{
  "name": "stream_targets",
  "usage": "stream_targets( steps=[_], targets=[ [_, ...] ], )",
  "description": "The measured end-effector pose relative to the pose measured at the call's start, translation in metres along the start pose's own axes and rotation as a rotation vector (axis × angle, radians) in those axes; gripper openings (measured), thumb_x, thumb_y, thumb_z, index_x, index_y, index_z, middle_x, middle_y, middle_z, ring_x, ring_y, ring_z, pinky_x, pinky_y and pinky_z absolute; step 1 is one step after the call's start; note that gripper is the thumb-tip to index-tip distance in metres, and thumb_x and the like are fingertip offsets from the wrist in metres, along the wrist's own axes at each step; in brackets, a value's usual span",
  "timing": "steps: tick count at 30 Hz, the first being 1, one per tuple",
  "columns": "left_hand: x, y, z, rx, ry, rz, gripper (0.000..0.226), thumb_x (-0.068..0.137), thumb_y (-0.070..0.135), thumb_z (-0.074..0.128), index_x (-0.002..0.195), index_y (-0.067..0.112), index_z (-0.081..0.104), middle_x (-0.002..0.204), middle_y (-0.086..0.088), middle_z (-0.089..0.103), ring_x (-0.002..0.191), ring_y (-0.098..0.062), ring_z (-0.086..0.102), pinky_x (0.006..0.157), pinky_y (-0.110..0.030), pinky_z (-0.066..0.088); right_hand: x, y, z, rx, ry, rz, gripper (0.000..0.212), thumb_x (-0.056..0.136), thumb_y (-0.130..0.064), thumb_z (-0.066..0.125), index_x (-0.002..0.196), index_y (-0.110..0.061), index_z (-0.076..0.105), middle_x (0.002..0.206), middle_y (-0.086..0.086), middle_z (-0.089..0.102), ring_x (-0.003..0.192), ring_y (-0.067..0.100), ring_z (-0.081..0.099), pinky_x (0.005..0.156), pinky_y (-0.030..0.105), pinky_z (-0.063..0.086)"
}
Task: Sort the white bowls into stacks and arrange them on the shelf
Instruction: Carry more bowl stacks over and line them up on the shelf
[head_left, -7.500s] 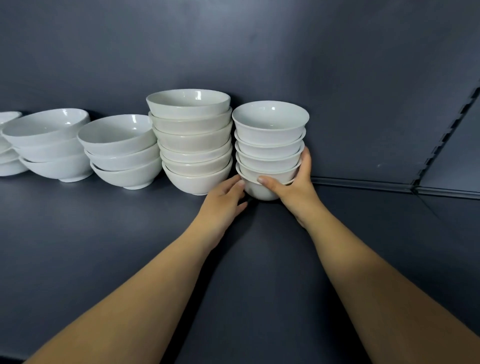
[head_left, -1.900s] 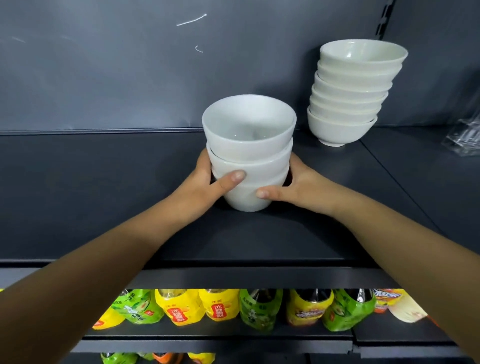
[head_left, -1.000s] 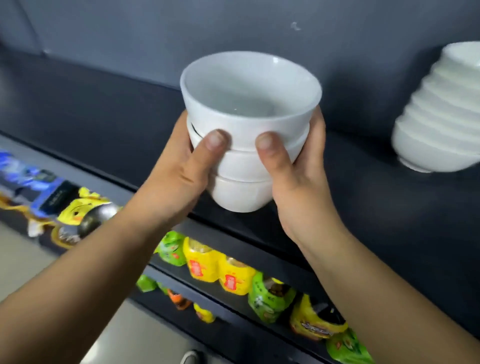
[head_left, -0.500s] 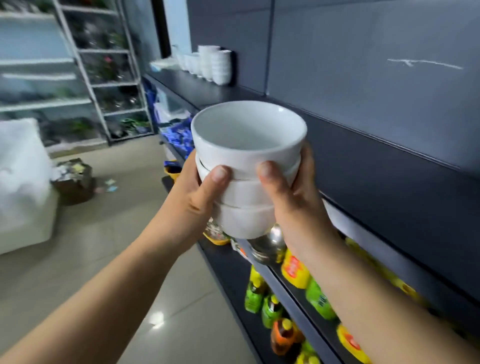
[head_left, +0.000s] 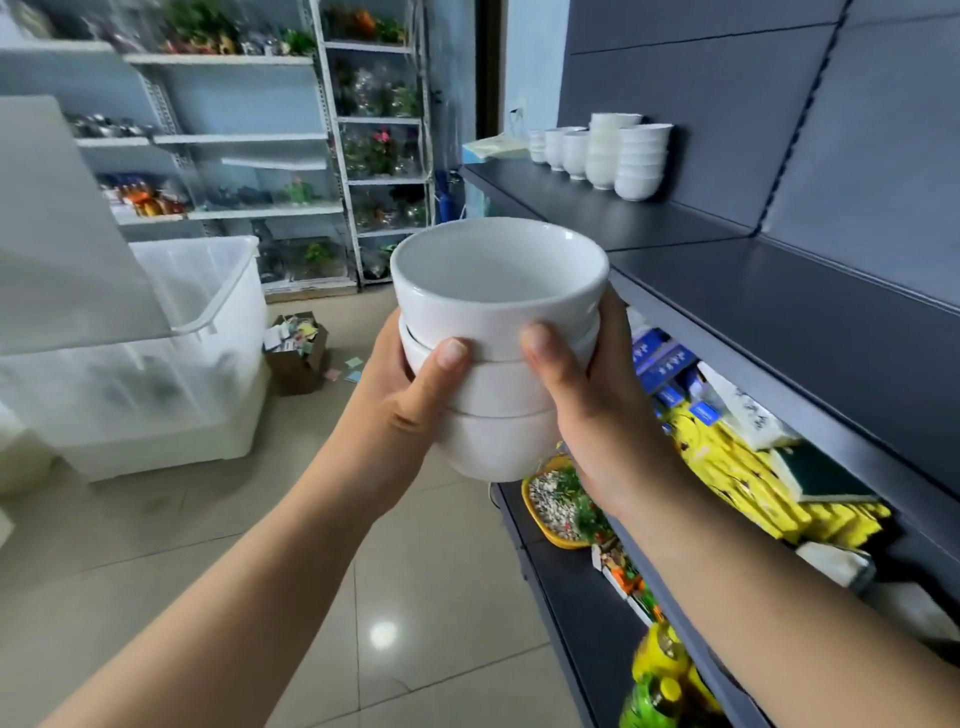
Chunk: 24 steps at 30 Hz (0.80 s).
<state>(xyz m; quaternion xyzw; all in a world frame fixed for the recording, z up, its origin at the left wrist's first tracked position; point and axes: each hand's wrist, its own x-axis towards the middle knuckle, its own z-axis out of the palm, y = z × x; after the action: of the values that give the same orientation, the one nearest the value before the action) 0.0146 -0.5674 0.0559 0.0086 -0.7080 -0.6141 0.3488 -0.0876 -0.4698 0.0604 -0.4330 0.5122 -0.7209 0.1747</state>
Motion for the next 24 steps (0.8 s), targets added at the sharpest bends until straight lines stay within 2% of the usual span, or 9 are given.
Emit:
stream_targets(
  steps=[3,5,9,12,15,17,21,24],
  targets=[
    [0.028,-0.018,-0.029,0.020,0.071,0.010,0.085,0.064,0.065,0.068,0.128,0.013,0.046,0.127,-0.010,0.058,0.121,-0.029,0.052,0.101,-0.048,0.041,0.044,0.029,0.011,0.006,-0.041,-0.002,0.093,0.037,-0.080,0.064,0.116,-0.036,0.039,0.099,-0.031,0.061,0.094,-0.010,0.058,0.076,0.012,0.047],
    [0.051,-0.031,-0.044,0.032,0.090,0.009,0.077,0.064,0.064,0.069,0.123,0.018,0.051,0.122,-0.006,0.061,0.118,-0.026,0.054,0.098,-0.044,0.043,0.074,0.048,0.014,0.018,-0.056,-0.016,0.092,0.037,-0.080,0.063,0.113,-0.036,0.040,0.094,-0.038,0.059,0.090,-0.015,0.057,0.073,0.009,0.046],
    [0.123,-0.063,-0.072,0.060,0.123,0.037,0.069,0.064,0.062,0.070,0.119,0.024,0.054,0.120,-0.004,0.062,0.115,-0.025,0.056,0.098,-0.043,0.045,0.156,0.087,0.011,0.047,-0.081,-0.033,0.083,0.039,-0.074,0.069,0.108,-0.033,0.044,0.091,-0.038,0.060,0.087,-0.016,0.057,0.073,0.010,0.046],
    [0.186,-0.089,-0.087,0.078,0.132,0.048,0.068,0.064,0.063,0.070,0.119,0.026,0.055,0.120,-0.003,0.063,0.116,-0.024,0.056,0.097,-0.042,0.045,0.222,0.110,-0.001,0.063,-0.063,-0.043,0.087,0.038,-0.081,0.064,0.109,-0.033,0.047,0.099,-0.026,0.063,0.093,-0.009,0.059,0.080,0.015,0.048],
    [0.248,-0.119,-0.097,0.093,0.124,0.043,0.064,0.063,0.065,0.069,0.116,0.031,0.058,0.118,0.000,0.064,0.114,-0.021,0.057,0.096,-0.042,0.046,0.283,0.134,-0.018,0.095,-0.052,-0.008,0.096,0.033,-0.082,0.064,0.112,-0.029,0.047,0.108,-0.012,0.063,0.100,0.002,0.061,0.086,0.027,0.051],
    [0.284,-0.138,-0.104,0.097,0.124,0.036,0.069,0.061,0.066,0.069,0.117,0.028,0.056,0.116,0.001,0.065,0.112,-0.020,0.058,0.093,-0.038,0.046,0.320,0.151,-0.029,0.070,-0.051,0.017,0.097,0.029,-0.084,0.064,0.109,-0.030,0.050,0.104,-0.013,0.065,0.099,0.004,0.062,0.083,0.029,0.052],
    [0.345,-0.173,-0.114,0.065,0.088,0.021,0.069,0.064,0.065,0.068,0.118,0.025,0.054,0.115,0.002,0.065,0.110,-0.016,0.059,0.090,-0.033,0.048,0.375,0.176,-0.049,0.069,-0.026,0.038,0.089,0.031,-0.080,0.067,0.104,-0.029,0.053,0.093,-0.020,0.067,0.090,-0.004,0.062,0.071,0.015,0.050],
    [0.388,-0.203,-0.116,0.022,0.030,0.029,0.082,0.064,0.066,0.068,0.126,0.016,0.048,0.124,-0.008,0.060,0.118,-0.027,0.055,0.097,-0.046,0.045,0.408,0.194,-0.067,0.027,0.023,0.041,0.067,0.042,-0.060,0.073,0.098,-0.030,0.054,0.089,-0.025,0.067,0.086,-0.007,0.062,0.069,0.014,0.048]
  ],
)
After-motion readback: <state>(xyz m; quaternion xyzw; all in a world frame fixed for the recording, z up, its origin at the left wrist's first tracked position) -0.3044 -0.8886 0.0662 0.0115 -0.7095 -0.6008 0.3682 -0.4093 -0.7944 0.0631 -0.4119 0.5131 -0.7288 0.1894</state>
